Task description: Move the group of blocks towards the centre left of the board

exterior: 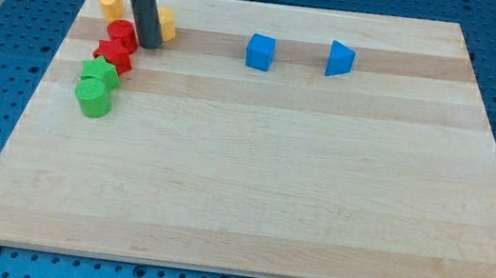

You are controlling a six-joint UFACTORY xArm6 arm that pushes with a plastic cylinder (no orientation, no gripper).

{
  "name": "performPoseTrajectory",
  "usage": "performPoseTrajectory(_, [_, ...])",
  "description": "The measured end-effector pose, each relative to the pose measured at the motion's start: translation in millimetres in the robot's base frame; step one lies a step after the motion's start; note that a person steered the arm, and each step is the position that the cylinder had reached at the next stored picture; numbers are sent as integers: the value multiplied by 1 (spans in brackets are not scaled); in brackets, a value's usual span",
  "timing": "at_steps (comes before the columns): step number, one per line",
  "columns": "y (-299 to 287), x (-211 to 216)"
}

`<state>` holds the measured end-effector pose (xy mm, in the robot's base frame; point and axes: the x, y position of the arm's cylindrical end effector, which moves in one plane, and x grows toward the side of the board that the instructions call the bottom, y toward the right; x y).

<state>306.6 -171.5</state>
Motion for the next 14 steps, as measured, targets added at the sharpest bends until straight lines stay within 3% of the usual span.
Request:
performPoseTrajectory(2, [8,-29])
performPoseTrajectory(4, [-43,-29])
performPoseTrajectory(10, [-45,4])
performPoseTrajectory(12, [-88,3])
performPoseTrajectory(14, [-90,-1])
